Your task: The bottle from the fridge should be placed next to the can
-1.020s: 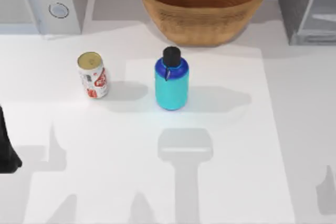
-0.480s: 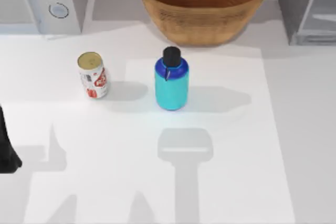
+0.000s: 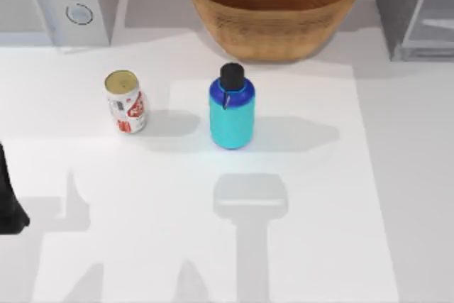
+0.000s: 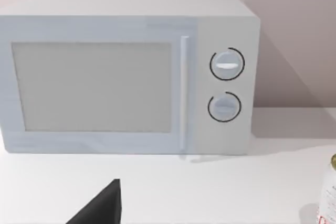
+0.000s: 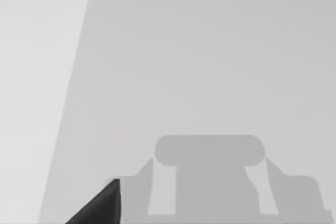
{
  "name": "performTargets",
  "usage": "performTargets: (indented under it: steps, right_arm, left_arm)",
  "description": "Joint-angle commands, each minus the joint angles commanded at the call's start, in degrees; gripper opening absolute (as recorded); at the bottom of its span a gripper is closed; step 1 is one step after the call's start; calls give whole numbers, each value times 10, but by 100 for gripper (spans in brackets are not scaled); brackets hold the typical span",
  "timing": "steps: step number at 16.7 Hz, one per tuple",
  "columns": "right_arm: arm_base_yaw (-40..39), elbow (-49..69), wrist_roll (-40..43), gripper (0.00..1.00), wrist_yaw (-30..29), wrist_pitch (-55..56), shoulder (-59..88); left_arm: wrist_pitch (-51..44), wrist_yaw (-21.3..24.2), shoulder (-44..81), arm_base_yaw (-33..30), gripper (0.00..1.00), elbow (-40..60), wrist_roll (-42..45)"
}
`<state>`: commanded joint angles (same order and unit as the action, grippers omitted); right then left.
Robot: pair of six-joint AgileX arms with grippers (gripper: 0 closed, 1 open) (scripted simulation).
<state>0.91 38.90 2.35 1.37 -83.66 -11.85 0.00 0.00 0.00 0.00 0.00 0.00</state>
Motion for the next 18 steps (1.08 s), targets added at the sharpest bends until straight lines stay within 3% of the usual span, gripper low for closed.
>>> performTargets:
  steps: [3,6,13,18]
  right_arm:
    - [71,36,70,100,53,10,65]
    - [192,88,194,100,133,18,181]
    - [564,220,654,100,336,27,623]
    - [841,304,949,100,447,15,933]
  left_arm:
    - [0,0,0,0,100,0,0]
    - [0,0,0,0,100,0,0]
    - [0,0,0,0,100,0,0]
    - [0,0,0,0,100,0,0]
